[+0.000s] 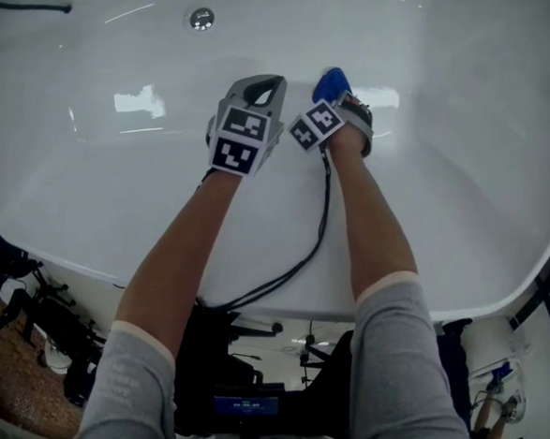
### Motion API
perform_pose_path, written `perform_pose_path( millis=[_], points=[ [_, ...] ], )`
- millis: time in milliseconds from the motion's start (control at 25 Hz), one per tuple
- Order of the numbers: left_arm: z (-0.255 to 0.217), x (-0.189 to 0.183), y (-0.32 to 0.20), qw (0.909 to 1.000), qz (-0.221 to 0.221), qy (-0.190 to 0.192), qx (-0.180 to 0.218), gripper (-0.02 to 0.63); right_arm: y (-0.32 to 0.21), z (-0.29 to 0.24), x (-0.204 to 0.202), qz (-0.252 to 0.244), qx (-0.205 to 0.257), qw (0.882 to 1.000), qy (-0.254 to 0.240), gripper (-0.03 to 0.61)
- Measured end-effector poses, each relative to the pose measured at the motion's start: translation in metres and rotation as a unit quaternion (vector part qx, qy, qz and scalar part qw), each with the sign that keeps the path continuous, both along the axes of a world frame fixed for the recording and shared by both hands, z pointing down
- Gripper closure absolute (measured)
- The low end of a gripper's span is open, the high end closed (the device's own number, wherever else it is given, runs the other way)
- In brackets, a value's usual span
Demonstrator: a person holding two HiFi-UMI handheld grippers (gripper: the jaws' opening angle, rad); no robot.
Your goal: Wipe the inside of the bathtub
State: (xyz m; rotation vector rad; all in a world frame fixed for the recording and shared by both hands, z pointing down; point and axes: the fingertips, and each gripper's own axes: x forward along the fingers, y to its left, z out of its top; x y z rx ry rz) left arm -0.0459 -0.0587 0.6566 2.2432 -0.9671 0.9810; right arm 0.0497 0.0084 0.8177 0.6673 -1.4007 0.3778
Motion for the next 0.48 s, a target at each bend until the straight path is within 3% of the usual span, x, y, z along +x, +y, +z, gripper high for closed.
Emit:
perform_pose_path(
  millis=[280, 360, 480],
  points=[
    [-0.002, -0.034, -0.007, 0.9997, -0.023, -0.012, 0.001, 0.614, 0.004, 0.004, -0.034, -0.097, -0.006, 0.995, 0.01, 0.469],
    [-0.005, -0.036, -0.005, 0.9997, -0.023, -0.012, 0.001, 0.614, 0.002, 0.0, -0.031, -0.07, -0.006, 0.997, -0.011, 0.469],
    [-0.014, -0.034, -0.003, 0.9997, -0.021, -0.011, 0.002, 0.614, -0.004, -0.019, -0.015, 0.008, 0.017, 0.999, -0.032, 0.469]
  ],
)
